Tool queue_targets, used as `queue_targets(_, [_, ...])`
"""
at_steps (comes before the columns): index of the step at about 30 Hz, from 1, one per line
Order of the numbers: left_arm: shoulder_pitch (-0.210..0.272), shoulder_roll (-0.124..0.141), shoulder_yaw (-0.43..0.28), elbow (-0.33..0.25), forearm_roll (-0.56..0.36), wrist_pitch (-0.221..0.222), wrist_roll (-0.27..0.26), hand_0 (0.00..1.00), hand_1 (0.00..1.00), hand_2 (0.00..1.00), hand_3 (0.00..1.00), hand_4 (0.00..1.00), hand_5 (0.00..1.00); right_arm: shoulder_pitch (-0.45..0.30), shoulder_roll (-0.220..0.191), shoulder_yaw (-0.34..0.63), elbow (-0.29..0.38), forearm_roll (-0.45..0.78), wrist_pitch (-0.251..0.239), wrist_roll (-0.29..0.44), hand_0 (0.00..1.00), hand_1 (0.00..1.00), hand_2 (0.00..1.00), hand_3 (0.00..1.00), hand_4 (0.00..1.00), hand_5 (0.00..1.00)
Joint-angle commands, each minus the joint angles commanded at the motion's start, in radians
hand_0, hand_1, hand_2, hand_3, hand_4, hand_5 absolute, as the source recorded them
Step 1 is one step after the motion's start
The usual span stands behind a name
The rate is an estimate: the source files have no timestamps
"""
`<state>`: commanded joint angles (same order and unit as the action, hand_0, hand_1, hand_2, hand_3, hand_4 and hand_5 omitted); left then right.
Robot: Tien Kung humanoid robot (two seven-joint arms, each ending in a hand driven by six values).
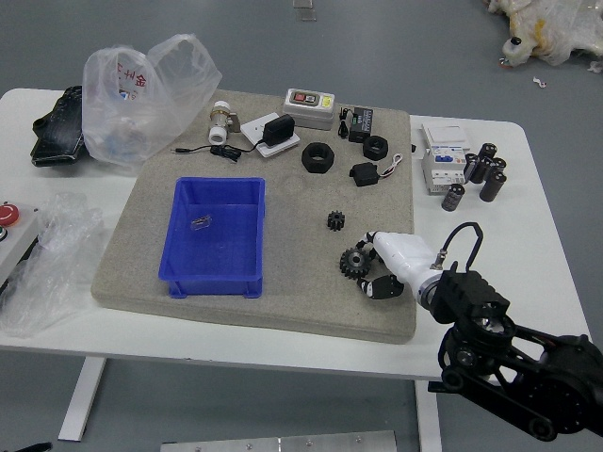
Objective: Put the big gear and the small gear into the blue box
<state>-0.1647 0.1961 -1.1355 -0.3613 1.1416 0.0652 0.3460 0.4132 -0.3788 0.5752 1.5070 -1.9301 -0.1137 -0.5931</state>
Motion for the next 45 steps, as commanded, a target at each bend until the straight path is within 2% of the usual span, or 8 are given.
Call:
queue_targets(10, [0.003,0.002,-0.005,-0.001,0.007,0.0,0.0,0.617,0.592,0.555,0.673,0.71,0.588,0.024,0.005,0.006,0.011,0.004,-0.047,0.017,0.295,0.479,0.477,0.637,0.639,0.093])
queue_targets(21, [0.004,-0.002,-0.011,-0.003,0.017,-0.001,0.003,0.617,0.592,0.554,0.673,0.71,0.584,0.154,0.012,-0.012,0.014,0.014,-0.052,0.018,0.293,0.483,0.473,0.631,0.656,0.124])
queue_targets(23, [0.004,-0.003,-0.011,-0.003,0.018,-0.001,0.004,0.617,0.592,0.554,0.673,0.71,0.584,0.165,0.01,-0.01,0.016,0.015,-0.05,0.017,0.293,0.483,0.473,0.631,0.656,0.124])
queue_targets(24, [0.005,-0.003,-0.011,-0.003,0.018,-0.001,0.004,0.617,0.593,0.553,0.673,0.71,0.586,0.167,0.008,-0.008,0.017,0.016,-0.048,0.017,0.307,0.505,0.496,0.64,0.815,0.278])
queue_targets(29, [0.008,-0.005,-0.013,-0.003,0.02,-0.002,0.007,0.617,0.593,0.553,0.673,0.71,0.586,0.159,-0.016,0.009,0.032,0.01,0.018,-0.009,0.307,0.505,0.496,0.64,0.815,0.278])
queue_targets(30, [0.009,-0.005,-0.014,-0.004,0.021,-0.002,0.008,0.617,0.591,0.551,0.67,0.71,0.585,0.156,-0.02,0.01,0.035,0.009,0.032,-0.015,0.391,0.703,0.827,0.831,0.99,0.517])
queue_targets(37, [0.013,-0.005,-0.021,-0.006,0.027,-0.002,0.014,0.617,0.593,0.551,0.671,0.711,0.585,0.138,-0.04,0.01,0.057,-0.004,0.11,-0.052,0.408,0.766,0.877,0.879,0.998,0.565])
queue_targets(45, [0.01,-0.005,-0.02,-0.006,0.027,-0.001,0.012,0.616,0.592,0.551,0.67,0.71,0.585,0.129,-0.019,-0.041,0.031,0.019,0.119,-0.052,0.409,0.768,0.872,0.875,0.998,0.555])
